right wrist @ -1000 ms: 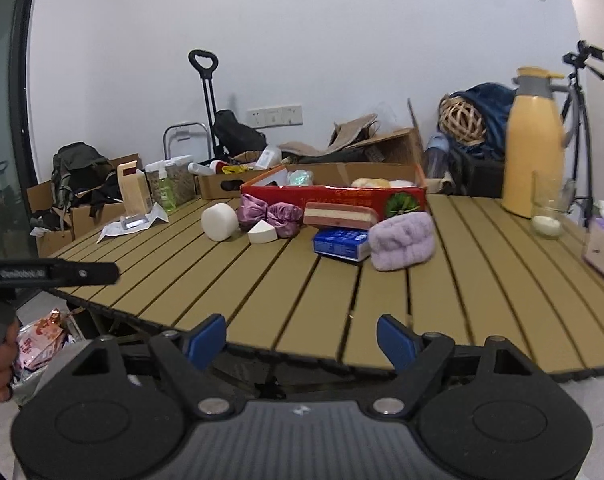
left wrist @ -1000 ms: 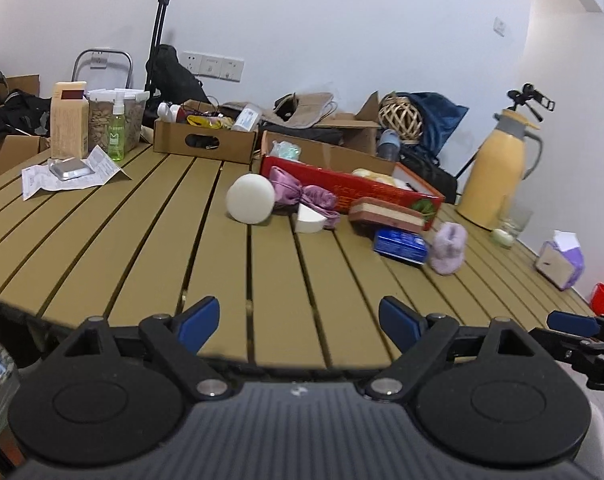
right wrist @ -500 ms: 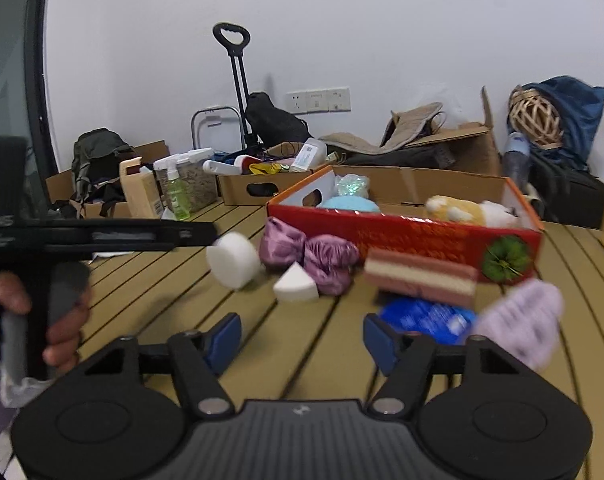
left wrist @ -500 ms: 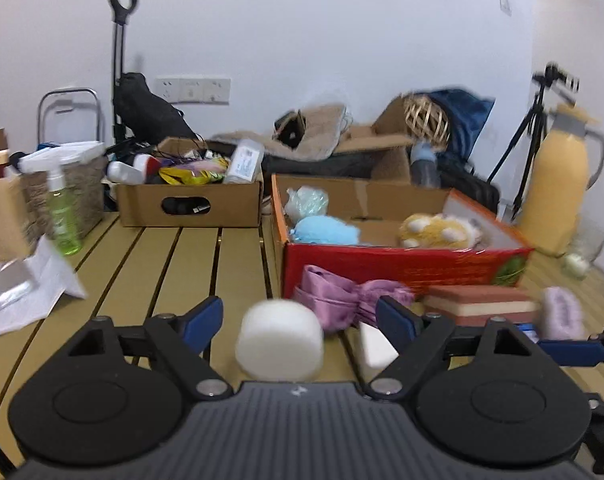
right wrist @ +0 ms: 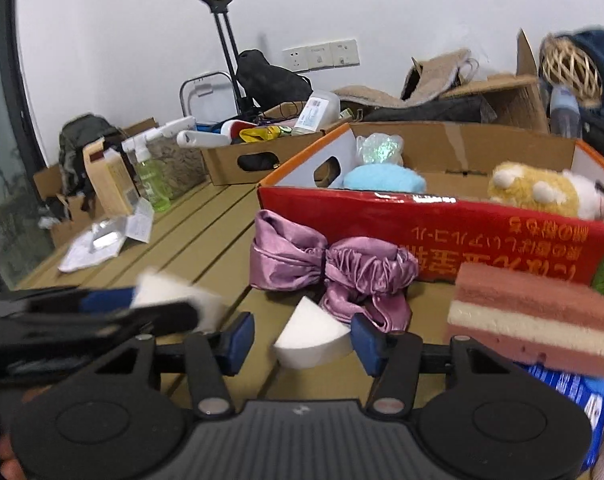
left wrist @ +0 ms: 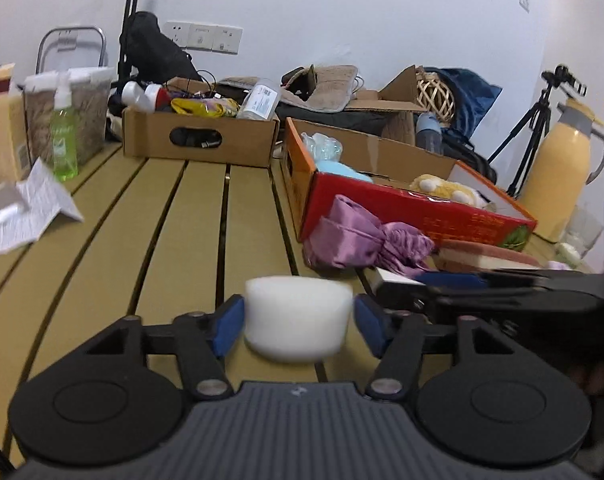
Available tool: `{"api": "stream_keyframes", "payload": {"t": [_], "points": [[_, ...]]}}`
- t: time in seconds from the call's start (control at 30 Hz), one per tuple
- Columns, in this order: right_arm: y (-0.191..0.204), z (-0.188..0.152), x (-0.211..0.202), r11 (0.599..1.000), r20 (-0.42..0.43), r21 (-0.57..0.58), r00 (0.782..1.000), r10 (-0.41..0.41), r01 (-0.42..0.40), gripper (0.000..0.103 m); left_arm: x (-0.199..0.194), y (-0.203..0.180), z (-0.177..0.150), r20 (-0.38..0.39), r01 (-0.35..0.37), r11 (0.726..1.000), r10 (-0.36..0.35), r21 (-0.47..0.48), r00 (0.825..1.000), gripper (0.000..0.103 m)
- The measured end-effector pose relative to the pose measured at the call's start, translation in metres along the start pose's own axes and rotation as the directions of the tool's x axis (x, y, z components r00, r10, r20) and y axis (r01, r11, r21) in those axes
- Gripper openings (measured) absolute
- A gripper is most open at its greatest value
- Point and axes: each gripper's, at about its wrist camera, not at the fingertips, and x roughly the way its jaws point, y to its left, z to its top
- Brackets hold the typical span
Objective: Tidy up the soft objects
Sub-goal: 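Grasp the white foam cylinder with the left tool while the right tool grasps the white foam wedge, then carry both foam pieces into the box and open both tools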
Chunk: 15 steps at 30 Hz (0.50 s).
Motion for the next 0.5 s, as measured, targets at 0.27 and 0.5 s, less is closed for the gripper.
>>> {"api": "stream_keyframes", "payload": {"t": [0.27, 0.5], "points": [[0.003, -0.005, -0.003, 0.998, -0.018, -0.061, 1.000, -0.019, 0.018, 0.030, 0.009, -0.004, -0.005, -0.031, -0.077, 0.996, 0.078, 0.033, 0.996, 0.066], [0.000, -0.021, -0.048, 1.000, -0.002, -0.011, 1.000, 0.021, -0.021, 0.025, -0.033, -0.022, -0.017, 0.000, -0.073, 0.997, 0.073, 0.012, 0.997, 0.057]]}}
